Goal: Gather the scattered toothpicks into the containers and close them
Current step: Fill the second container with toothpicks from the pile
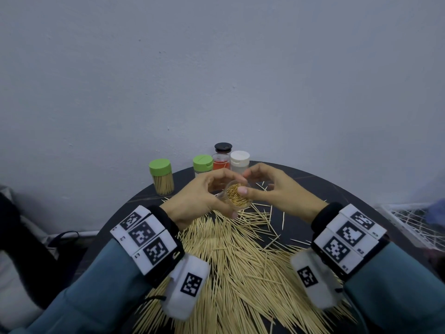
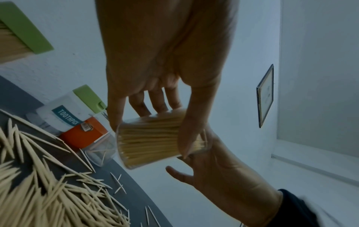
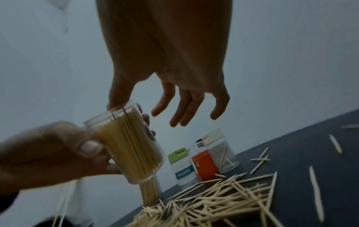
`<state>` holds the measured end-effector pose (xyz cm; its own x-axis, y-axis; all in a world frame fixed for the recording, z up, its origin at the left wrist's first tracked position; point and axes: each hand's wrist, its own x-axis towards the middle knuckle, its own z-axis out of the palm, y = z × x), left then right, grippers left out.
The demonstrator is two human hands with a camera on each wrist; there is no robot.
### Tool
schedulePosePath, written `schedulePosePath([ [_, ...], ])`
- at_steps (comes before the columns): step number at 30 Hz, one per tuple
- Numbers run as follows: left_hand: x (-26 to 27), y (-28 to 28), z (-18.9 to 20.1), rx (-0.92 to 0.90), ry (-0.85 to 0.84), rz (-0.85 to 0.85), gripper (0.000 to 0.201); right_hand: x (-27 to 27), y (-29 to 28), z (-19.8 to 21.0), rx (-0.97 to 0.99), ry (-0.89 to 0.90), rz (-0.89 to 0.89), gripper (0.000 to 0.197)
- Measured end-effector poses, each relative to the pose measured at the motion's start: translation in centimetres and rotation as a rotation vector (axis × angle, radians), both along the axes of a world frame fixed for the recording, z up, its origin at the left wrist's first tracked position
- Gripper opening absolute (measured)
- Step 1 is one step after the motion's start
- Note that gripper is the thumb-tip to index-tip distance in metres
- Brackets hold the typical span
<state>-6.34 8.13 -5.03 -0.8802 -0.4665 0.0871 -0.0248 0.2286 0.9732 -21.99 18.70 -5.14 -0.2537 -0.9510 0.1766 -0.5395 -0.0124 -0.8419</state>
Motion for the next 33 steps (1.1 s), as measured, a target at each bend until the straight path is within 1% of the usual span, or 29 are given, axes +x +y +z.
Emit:
schedulePosePath([
  [2,-0.1,0.1,-0.2,-0.014,-0.016,-0.004,0.056,0.1,0.1,-0.1,0.028,0.048,0.014,0.038],
  [5,-0.3,0.3,-0.3,-0.016,-0.036,-0.012,0.056,0.6,-0.1,-0.3,0.051,0.066,0.043,0.041],
  [7,-0.3,0.2,-0.3,-0.006,-0.036,-0.009,0.056,0.6,-0.1,0.0,0.046,0.047,0.051,0.048],
  [10,-0.2,0.0,-0.3,0.016,-0.028,0.009,0.056,-0.1,0.3,0.7,0.046,-0.038,0.044,0.054],
  [12,-0.2,-0.2,-0.4,0.025,-0.024,0.030,0.056,-0.6,0.6,1.0,0.095,-0.052,0.046,0.050],
  [15,-0.3,-0.1,-0.6,-0.007,-0.035,0.054,0.056,-0.9,0.8,0.8,0.171,0.014,0.033,0.044],
  [22,-0.5,0.3,-0.8,-0.087,-0.097,0.082,0.055,-0.2,0.3,-0.1,0.191,-0.036,0.011,0.038],
  [25,-0.6,0.5,-0.7,-0.093,-0.103,0.074,0.054,0.1,0.2,-0.4,0.221,-0.051,0.016,0.035],
  [33,-0.8,0.5,-0.9,-0.074,-0.112,0.070,0.055,-0.3,0.6,0.2,0.230,-0.032,0.021,0.036],
])
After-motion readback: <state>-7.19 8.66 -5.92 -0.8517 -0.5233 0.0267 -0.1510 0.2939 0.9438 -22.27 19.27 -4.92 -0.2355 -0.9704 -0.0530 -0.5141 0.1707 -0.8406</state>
